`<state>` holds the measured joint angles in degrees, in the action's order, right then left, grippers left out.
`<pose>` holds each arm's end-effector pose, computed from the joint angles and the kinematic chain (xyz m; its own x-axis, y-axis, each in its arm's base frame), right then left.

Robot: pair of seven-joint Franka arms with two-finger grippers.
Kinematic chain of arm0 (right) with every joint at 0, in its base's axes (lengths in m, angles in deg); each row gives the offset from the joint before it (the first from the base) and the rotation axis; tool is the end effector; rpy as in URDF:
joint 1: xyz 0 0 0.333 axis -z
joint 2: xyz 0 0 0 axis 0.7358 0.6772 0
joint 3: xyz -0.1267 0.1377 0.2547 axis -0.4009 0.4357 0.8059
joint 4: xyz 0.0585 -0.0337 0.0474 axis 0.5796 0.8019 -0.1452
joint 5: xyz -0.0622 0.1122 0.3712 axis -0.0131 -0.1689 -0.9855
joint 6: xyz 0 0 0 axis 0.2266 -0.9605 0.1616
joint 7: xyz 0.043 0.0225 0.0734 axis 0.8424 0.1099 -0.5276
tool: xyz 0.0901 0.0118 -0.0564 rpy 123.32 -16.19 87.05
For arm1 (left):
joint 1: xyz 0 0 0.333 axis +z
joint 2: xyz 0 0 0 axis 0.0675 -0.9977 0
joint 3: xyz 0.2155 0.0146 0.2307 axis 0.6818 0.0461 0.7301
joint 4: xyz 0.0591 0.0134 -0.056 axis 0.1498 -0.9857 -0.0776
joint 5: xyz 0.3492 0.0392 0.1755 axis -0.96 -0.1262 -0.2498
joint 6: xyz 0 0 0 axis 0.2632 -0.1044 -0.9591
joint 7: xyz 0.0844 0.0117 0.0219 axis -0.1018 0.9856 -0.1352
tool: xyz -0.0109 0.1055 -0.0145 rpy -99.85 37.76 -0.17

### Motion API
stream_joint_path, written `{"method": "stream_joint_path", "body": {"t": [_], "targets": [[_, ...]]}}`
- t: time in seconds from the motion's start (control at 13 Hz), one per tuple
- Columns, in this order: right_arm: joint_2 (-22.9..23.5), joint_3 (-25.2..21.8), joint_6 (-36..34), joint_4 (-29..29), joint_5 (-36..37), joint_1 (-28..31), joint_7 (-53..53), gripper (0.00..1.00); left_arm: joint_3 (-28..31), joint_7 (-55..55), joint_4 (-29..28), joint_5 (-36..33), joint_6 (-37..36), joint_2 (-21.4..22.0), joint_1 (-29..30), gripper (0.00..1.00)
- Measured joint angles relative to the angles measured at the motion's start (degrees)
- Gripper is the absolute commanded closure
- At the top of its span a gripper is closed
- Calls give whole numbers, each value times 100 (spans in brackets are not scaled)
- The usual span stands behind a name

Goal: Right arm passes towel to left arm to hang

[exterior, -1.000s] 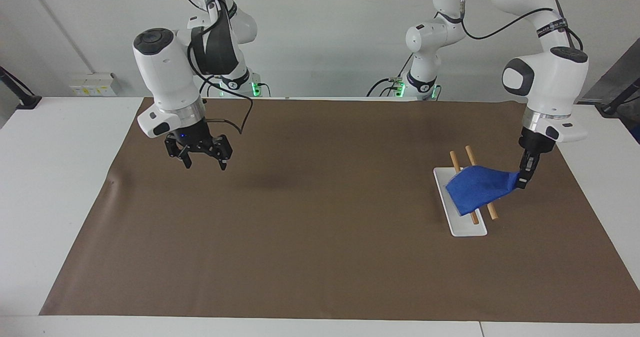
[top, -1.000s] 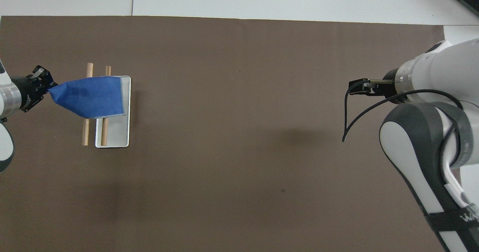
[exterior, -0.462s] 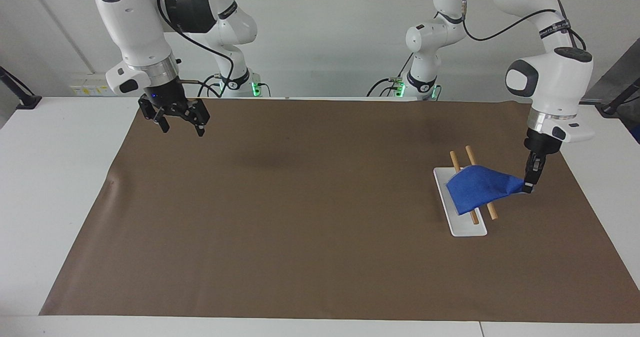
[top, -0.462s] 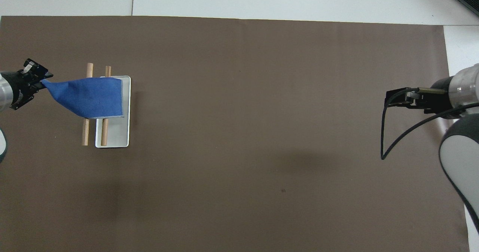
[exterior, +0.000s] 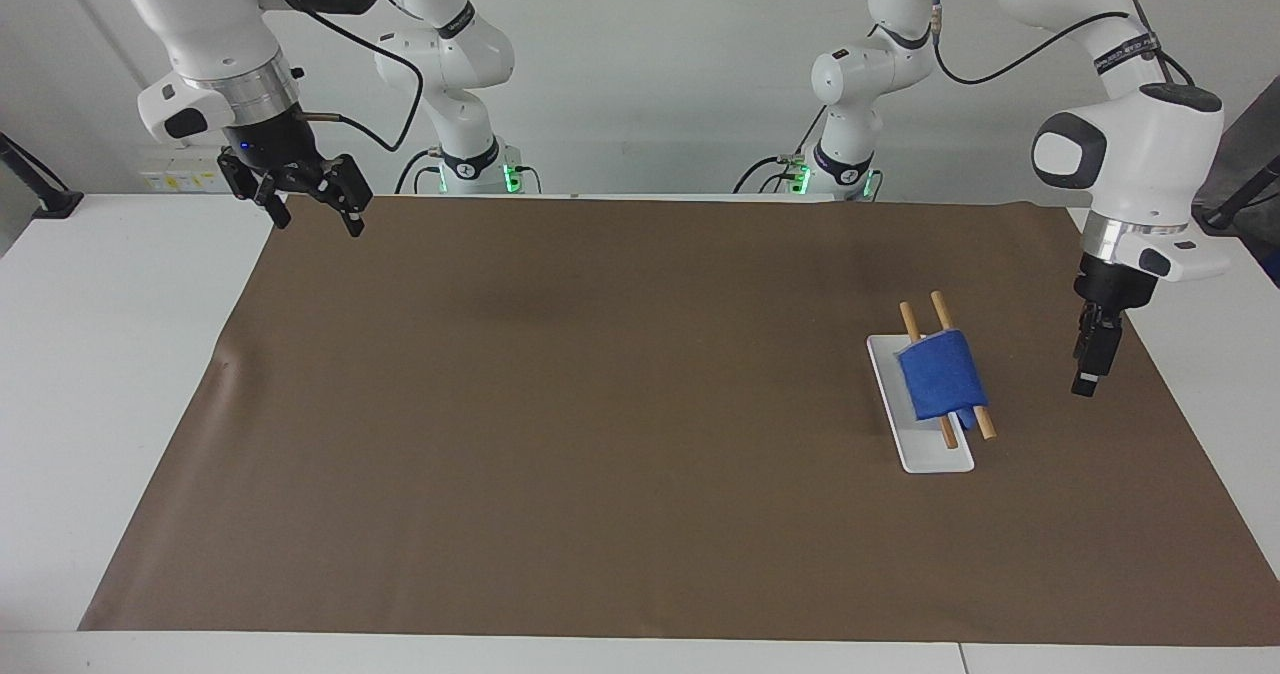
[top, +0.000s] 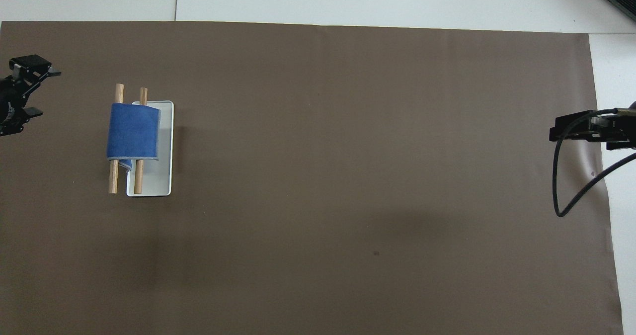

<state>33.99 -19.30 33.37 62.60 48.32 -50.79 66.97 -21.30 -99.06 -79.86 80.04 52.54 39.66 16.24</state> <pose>0.5485 -0.0169 0.6285 0.9866 -0.1532 0.0566 -0.1527 -0.9882 -0.0141 0.6060 0.0595 0.4942 0.5315 0.8044 0.2655 0.7199 -0.5941 0.3588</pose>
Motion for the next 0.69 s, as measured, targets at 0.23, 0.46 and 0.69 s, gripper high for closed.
{"method": "stream_joint_path", "body": {"t": [0.23, 0.46, 0.69], "targets": [[54, 231, -10, 0, 0, 160, -1, 0, -133, 2, 725, 4, -1165, 15, -16, 0], [57, 221, -142, -16, 8, 161, -25, 0, -511, 2, 1525, 4, -2267, 48, -26, 0], [57, 222, -176, -26, 10, 148, -53, 0, -841, 190, 1982, -35, -3195, 114, -33, 0]]}}
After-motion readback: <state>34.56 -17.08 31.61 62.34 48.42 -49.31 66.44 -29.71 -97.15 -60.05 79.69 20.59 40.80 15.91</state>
